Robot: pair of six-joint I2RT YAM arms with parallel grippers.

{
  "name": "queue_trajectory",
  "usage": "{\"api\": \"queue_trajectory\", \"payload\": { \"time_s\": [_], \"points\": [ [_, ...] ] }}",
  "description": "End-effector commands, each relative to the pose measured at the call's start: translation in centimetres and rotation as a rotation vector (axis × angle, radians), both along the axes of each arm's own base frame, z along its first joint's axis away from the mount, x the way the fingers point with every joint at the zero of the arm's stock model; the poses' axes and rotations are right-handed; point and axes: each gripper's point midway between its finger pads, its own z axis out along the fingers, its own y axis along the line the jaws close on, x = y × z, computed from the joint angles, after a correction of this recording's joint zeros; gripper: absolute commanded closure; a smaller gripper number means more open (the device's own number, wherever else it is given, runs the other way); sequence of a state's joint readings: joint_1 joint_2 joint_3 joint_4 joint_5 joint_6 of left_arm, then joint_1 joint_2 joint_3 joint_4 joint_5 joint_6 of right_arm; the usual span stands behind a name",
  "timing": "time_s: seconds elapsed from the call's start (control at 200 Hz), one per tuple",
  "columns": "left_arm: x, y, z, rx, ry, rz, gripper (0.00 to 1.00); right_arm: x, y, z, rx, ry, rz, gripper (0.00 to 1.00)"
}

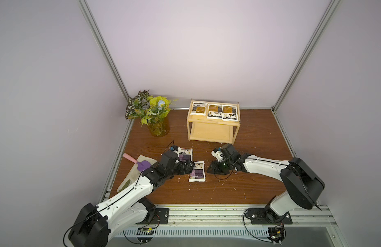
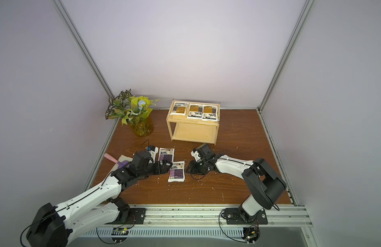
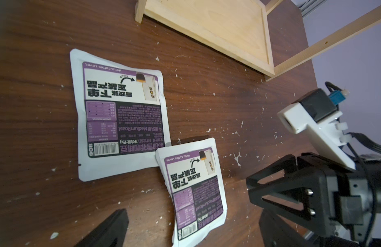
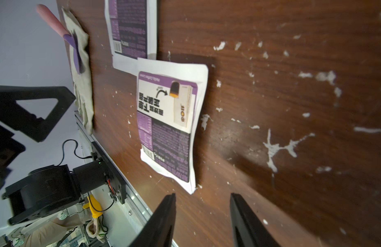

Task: Place the bagged coffee beans on the shelf by color
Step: Pick up the bagged coffee beans at the center of the board.

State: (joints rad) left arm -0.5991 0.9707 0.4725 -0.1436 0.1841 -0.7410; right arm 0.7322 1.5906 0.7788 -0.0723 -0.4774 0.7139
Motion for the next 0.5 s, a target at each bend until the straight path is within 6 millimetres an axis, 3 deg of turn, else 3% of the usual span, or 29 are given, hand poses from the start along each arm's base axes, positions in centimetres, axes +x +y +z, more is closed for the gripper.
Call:
{"api": "queue_trajectory", "payload": {
  "time_s": [0.0, 0.175, 0.495],
  "points": [
    [0.0, -0.5, 0.1, -0.041, -0.001, -0.013, 0.0, 0.9, 1.7, 1.2, 0.05, -0.049, 0.045, 0.53],
    [-0.1, -1.0, -0.4, -0.048, 0.015, -0.04, 0.0, 0.9, 2.7, 0.3, 0.06, -0.026, 0.054, 0.53],
    [0.3, -1.6, 0.5, -0.061, -0.01, -0.064, 0.0, 1.1, 4.2, -0.9, 0.083, 0.006, 0.044, 0.54]
  ]
}}
